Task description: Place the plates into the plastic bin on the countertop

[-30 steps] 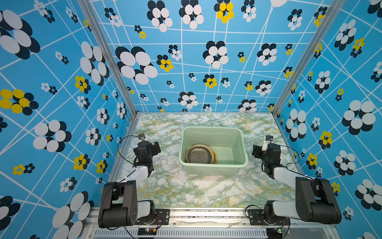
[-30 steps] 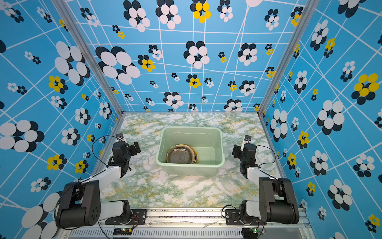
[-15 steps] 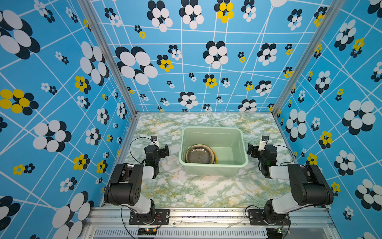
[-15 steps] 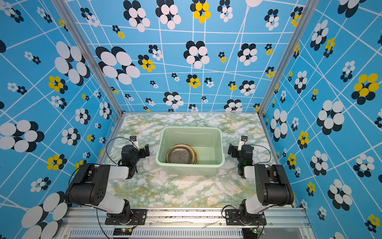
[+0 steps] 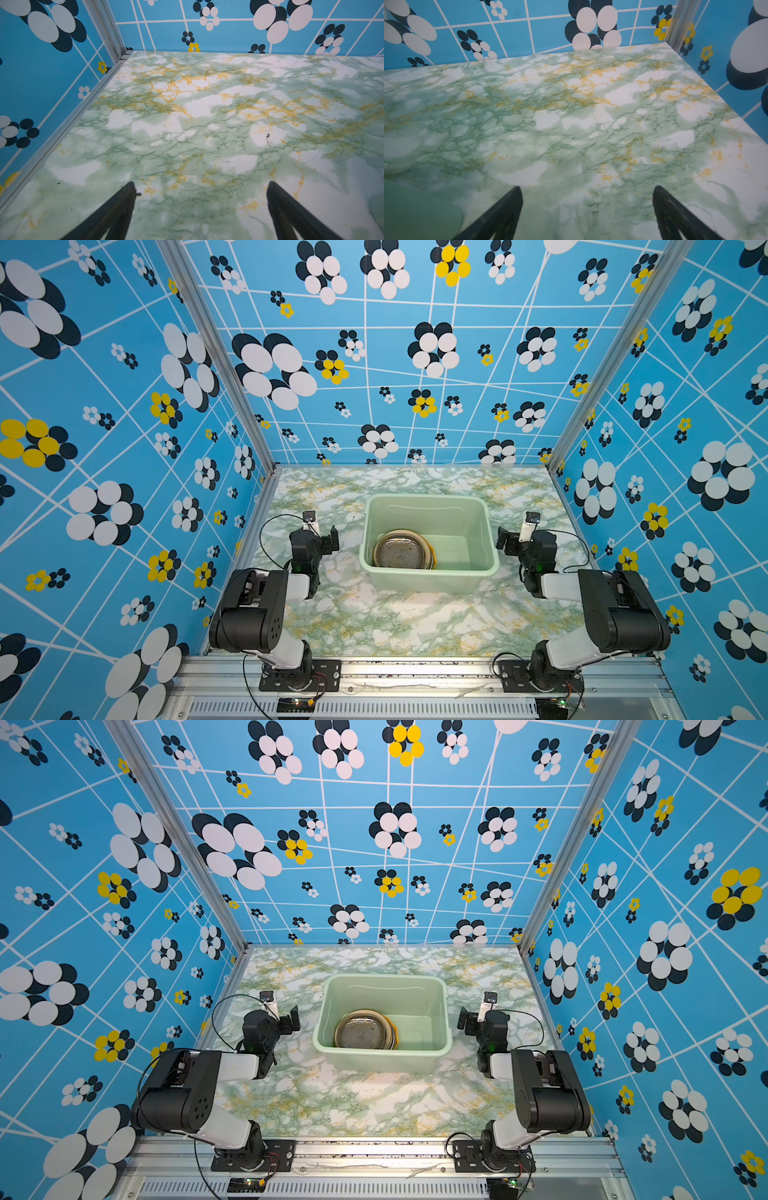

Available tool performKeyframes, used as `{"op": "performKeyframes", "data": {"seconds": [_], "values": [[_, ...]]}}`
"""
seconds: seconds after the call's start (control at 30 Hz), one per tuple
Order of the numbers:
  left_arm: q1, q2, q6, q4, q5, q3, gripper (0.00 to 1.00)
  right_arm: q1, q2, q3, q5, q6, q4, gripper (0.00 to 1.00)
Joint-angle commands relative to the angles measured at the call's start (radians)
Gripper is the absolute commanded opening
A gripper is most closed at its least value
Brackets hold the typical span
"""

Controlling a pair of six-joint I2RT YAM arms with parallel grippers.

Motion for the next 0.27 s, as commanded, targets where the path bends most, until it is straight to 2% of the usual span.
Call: {"op": "performKeyframes", "data": {"seconds": [0.0, 0.23], "values": [[-0.008, 0.001, 0.016, 0.028, 0.000, -0.007, 0.99, 0.009, -0.004, 0.009, 0.012, -0.018, 0.012, 0.99], [-0.007, 0.000, 0.017, 0.029, 0.001, -0.007, 0.99, 0.010, -0.005, 0.004, 0.011, -0.015, 0.021, 0.99]]}}
